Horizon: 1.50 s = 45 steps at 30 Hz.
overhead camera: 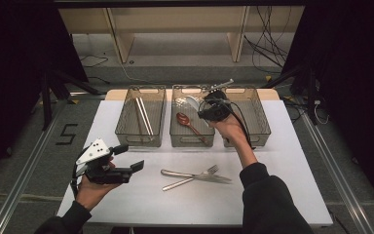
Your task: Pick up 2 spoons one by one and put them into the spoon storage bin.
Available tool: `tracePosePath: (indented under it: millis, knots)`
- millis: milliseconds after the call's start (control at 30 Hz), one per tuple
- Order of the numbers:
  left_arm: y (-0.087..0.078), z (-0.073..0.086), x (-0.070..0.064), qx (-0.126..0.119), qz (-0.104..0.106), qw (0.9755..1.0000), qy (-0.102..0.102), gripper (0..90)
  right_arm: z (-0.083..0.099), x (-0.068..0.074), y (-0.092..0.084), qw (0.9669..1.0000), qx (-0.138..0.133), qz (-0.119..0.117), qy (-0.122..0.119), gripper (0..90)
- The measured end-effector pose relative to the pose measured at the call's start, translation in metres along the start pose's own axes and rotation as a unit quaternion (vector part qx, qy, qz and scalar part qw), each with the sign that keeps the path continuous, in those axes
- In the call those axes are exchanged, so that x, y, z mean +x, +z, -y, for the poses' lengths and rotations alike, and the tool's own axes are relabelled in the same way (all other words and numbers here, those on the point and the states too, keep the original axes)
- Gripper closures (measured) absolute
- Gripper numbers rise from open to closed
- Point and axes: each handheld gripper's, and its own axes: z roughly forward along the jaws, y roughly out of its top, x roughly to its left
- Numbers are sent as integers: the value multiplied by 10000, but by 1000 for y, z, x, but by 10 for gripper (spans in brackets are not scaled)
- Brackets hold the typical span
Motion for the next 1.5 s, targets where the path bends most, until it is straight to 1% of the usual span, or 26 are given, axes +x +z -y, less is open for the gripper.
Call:
tracePosePath:
  millis: [67,200,300,700,733,767,800,867,933,1067,1167,1233,1300,1400,1467,1500]
  knots:
    - [0,0,0,5,3,10000,4,156,0,-2,1,10000,-5,-9,41,859]
    - [0,0,0,3,1,10000,12,156,1,-4,6,9999,47,62,86,858]
    - [0,0,0,3,-4,10000,10,156,1,-5,10,9999,46,43,88,858]
    - [-1,0,0,-8,5,10000,-3,156,3,-5,25,9995,230,99,170,847]
    - [-1,0,0,-6,4,10000,-1,156,4,-5,26,9995,249,92,179,824]
    - [-1,0,0,8,9,10000,15,156,4,-5,27,9994,256,56,209,756]
    - [-1,0,0,-7,6,10000,0,156,3,-5,28,9993,313,5,218,706]
    - [-1,0,0,-7,5,10000,-1,156,3,-4,28,9992,330,7,208,651]
    - [-1,0,0,1,2,10000,2,156,3,-3,27,9993,336,-74,163,592]
    - [-1,0,0,10,5,10000,18,156,4,1,21,9992,353,-172,26,535]
    - [-1,0,0,13,-1,10000,19,156,6,7,14,9989,292,-349,-107,492]
    - [-1,0,0,11,-1,10000,17,156,9,13,8,9979,266,-506,-307,458]
    - [-1,0,0,3,-11,10000,1,156,12,18,4,9968,277,-584,-465,437]
    - [-1,0,0,3,-7,10000,13,156,19,25,-3,9949,256,-742,-632,416]
    - [-1,0,0,4,-9,10000,9,156,24,29,-7,9942,280,-797,-671,402]
    - [0,0,0,7,-10,10000,13,156,27,31,-8,9933,293,-840,-744,396]
